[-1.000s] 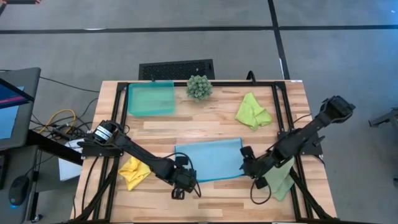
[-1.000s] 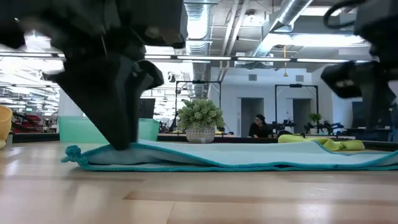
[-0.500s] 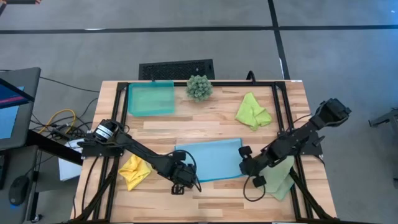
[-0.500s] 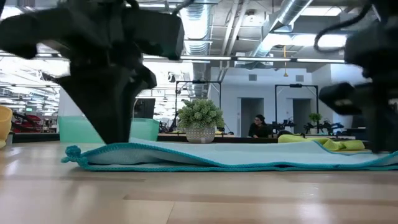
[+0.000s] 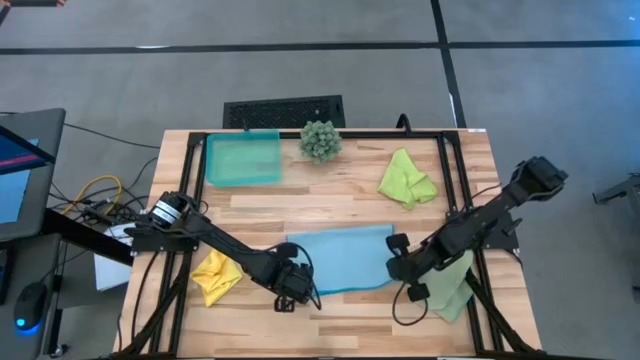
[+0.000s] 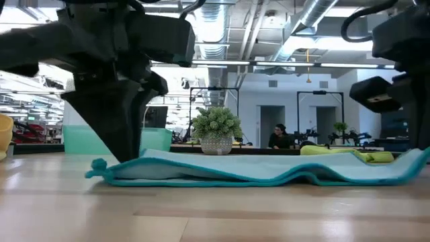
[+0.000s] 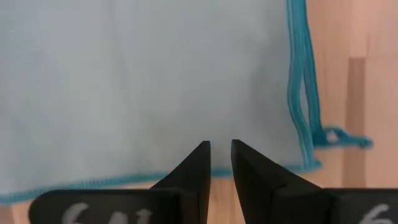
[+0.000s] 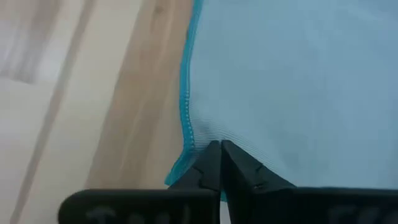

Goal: Fold microfiber towels
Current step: Fold the blue microfiber cloth

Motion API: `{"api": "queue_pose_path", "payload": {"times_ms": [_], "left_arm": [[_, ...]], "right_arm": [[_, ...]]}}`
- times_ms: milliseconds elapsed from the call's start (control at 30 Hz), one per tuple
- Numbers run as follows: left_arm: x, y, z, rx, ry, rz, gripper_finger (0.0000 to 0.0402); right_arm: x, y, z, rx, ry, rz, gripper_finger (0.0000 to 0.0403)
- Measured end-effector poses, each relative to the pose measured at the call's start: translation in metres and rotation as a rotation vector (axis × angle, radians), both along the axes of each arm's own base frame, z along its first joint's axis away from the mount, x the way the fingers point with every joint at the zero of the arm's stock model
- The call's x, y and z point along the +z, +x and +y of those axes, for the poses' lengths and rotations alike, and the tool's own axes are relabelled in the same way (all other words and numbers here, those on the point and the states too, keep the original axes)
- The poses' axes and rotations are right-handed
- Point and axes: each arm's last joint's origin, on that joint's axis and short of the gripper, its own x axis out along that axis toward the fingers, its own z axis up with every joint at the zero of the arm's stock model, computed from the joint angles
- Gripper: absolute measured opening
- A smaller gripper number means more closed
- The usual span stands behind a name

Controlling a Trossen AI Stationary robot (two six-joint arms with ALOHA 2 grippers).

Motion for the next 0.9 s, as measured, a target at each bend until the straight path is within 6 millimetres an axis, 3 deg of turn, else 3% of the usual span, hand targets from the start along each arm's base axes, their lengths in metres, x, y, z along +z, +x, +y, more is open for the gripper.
{"api": "queue_pose_path", "payload": {"times_ms": [100, 267, 500, 733, 900], "left_arm": [[-0.005, 0.002, -0.001, -0.017, -0.013, -0.048, 0.0057], [-0.012, 0.004, -0.002, -0.035, -0.031, -0.102, 0.0056], [-0.018, -0.001, 0.001, -0.04, -0.016, -0.089, 0.0056], [-0.001, -0.013, 0.006, -0.009, 0.041, -0.02, 0.0056], [0.011, -0.013, 0.006, 0.006, 0.071, -0.088, 0.0056]], "right_arm": [[-0.004, 0.005, 0.004, 0.034, 0.006, -0.024, 0.0027], [-0.02, -0.002, 0.001, 0.052, -0.041, 0.129, 0.0028], [-0.017, -0.006, -0.002, -0.018, -0.034, 0.158, 0.0033], [0.002, 0.006, 0.008, 0.008, 0.022, 0.122, 0.012], [0.008, 0.022, 0.019, 0.091, 0.081, -0.075, 0.0172]]}}
